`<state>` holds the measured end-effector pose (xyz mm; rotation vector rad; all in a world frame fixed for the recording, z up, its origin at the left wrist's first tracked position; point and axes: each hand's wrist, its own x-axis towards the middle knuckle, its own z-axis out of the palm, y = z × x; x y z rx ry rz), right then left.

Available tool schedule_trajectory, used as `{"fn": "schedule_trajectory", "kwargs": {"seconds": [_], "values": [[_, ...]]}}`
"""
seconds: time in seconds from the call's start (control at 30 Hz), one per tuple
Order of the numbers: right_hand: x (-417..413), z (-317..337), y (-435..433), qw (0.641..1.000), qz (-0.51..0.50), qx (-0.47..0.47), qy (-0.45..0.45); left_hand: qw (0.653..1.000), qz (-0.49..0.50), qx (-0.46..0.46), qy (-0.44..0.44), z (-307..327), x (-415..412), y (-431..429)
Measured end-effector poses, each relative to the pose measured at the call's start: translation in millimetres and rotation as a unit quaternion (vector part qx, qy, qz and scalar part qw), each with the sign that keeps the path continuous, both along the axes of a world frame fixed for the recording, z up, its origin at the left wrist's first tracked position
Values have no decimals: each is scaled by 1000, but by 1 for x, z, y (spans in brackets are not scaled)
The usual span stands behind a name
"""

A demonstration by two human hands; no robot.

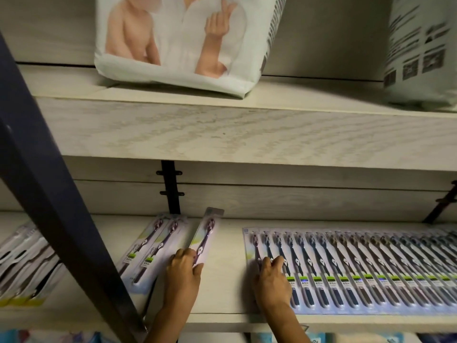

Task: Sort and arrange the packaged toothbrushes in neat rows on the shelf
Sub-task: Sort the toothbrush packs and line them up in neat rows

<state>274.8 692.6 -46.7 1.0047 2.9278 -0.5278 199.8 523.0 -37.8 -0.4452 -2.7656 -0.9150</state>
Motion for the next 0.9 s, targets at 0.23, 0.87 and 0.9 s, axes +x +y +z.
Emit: {"fn": "schedule_trajectory", "kwargs": {"seconds": [0.23,0.87,0.9], "values": [[-18,22,-35,912,83,-371,152,998,-21,64,-2,3,18,18],[-31,-9,-10,994,44,-98,12,990,-20,124,-70,5,13,-1],[-30,-11,-9,995,47,-89,12,990,-18,122,-71,4,13,-3]]}}
